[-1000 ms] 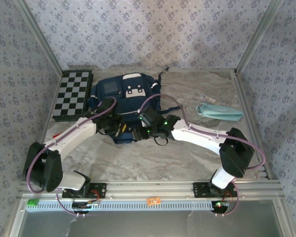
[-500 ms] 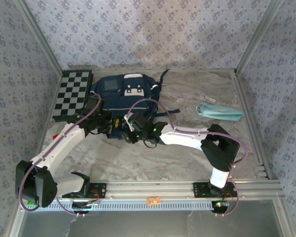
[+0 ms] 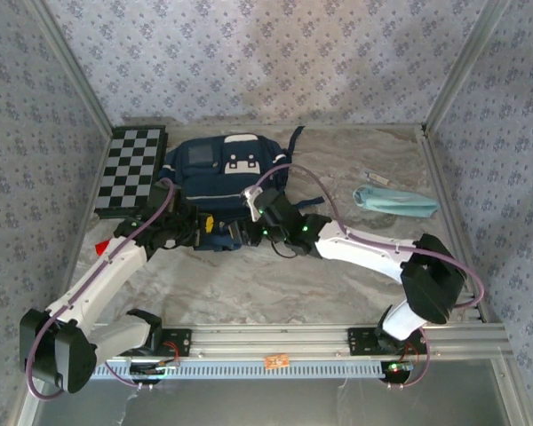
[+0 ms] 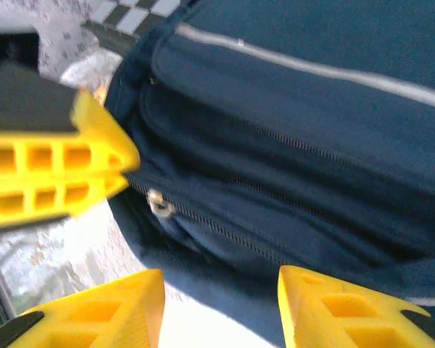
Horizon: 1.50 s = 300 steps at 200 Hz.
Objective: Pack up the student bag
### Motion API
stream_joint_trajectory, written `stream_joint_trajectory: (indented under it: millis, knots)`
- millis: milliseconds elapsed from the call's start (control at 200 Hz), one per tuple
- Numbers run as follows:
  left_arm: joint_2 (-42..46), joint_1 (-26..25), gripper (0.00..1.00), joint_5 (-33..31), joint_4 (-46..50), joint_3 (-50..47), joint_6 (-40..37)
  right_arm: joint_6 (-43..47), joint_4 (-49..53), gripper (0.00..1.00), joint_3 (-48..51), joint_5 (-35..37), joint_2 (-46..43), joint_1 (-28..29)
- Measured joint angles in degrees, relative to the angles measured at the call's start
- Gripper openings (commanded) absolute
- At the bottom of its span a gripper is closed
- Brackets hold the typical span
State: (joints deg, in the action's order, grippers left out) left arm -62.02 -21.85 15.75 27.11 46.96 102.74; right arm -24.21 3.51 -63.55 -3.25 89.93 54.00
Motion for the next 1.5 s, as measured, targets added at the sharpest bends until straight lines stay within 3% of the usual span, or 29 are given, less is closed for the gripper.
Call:
stream_joint_trajectory:
  millis: [180,445,835,985,1094,1269,1499]
  knots:
    - [-0.04,0.00,0.00,0.09,0.00,0.00,0.00,-2.43,7.04,0.43,-10.19,-0.17,5.25,1.92]
    - [-1.22,0.00,0.00,0.13,0.04,0.31,0.00,-5.38,13.09,0.40,-14.69,0.68,10.49,3.39]
    - [-1.75,0.00,0.00,0.07,0.04,1.38,-0.02,-5.84,12.87,0.36,-17.40,2.36,14.49,2.58]
    - [-1.75,0.07,0.00,-0.37,0.07,1.42,-0.02,-5.42,11.61,0.23,-18.45,3.17,16.39,2.54]
    - [-1.75,0.15,0.00,-0.98,0.04,1.42,-0.02,-4.81,10.29,0.19,-18.58,3.76,17.07,2.56]
    - [-1.60,0.79,0.00,-0.87,-0.11,1.42,-0.55,-5.14,10.38,0.01,-18.38,6.32,16.55,3.15]
    - [0.48,2.69,0.00,5.05,-0.17,1.49,-2.64,-8.63,14.64,0.00,-16.52,11.23,11.54,4.57]
